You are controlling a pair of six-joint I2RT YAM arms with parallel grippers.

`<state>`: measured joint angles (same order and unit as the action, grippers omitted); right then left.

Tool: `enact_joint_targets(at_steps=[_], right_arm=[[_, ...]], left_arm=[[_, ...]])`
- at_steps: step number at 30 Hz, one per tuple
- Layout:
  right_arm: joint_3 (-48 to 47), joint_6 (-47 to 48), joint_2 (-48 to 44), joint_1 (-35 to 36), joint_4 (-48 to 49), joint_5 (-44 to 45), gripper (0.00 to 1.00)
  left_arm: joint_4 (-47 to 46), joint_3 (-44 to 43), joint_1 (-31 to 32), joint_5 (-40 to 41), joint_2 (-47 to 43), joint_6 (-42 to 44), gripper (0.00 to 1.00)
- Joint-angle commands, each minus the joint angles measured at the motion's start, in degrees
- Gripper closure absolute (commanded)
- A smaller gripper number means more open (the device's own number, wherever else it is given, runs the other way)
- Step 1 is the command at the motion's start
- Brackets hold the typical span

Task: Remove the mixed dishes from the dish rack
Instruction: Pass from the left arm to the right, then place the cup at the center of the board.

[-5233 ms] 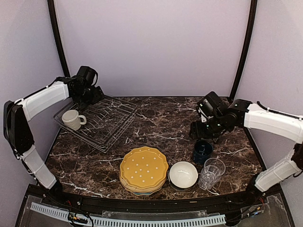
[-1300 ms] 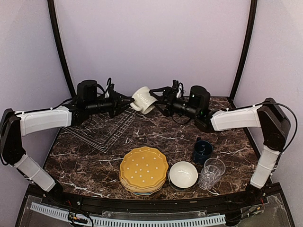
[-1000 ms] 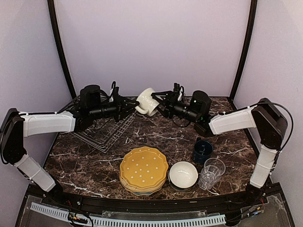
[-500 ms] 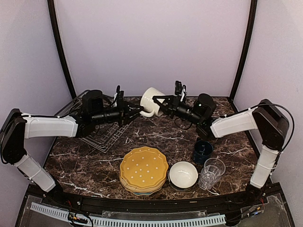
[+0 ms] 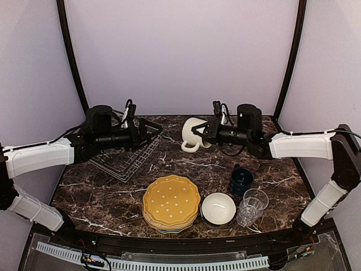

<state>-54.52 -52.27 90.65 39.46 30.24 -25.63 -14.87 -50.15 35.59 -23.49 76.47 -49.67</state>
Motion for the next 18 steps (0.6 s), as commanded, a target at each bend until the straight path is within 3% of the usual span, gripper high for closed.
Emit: enact_joint_targets(at_steps=[1, 9, 18], right_arm=[[-8.0, 16.66, -3.06, 0.52, -24.82, 3.29, 1.0], [-15.66, 29.31, -2.66, 5.87, -52.39, 20.3, 1.0], [-24.94, 32.98, 5.4, 9.4, -68.81, 27.23, 1.0]], left_arm=[[14.64, -4.36, -2.65, 5.52, -6.43, 13.17, 0.01], [20.95, -13.17, -7.43, 6.73, -8.94, 23.09, 0.01], [24.23, -16.61, -8.08, 11.0, -9.44, 33.01, 0.01]])
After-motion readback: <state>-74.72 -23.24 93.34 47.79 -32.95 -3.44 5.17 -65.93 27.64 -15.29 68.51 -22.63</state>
